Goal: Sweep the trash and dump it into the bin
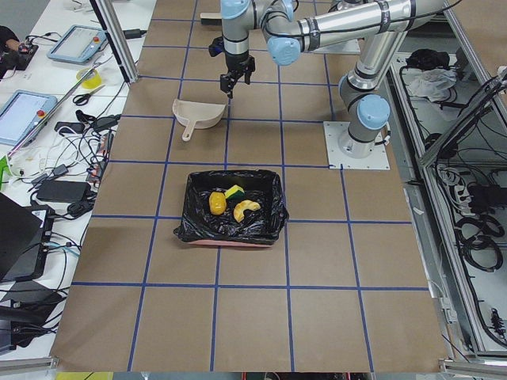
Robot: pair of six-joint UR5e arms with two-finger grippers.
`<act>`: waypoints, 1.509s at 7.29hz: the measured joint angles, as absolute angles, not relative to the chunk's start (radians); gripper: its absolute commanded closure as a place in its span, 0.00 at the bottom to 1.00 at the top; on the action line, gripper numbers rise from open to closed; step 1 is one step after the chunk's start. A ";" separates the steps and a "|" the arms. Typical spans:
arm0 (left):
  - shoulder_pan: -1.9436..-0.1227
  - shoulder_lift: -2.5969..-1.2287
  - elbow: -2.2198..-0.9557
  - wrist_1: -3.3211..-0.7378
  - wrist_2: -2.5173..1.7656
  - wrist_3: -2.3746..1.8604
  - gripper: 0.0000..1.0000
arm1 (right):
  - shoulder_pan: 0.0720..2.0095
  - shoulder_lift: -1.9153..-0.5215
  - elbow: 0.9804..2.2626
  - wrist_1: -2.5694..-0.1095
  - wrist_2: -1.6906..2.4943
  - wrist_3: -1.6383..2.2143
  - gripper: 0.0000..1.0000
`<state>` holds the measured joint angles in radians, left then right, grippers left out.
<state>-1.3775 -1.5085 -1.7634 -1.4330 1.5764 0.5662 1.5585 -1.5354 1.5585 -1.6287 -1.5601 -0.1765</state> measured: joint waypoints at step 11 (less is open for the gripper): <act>-1.539 -1.599 -1.499 -1.584 1.608 0.021 0.00 | 1.559 -1.562 1.560 -1.568 -1.571 -0.175 0.00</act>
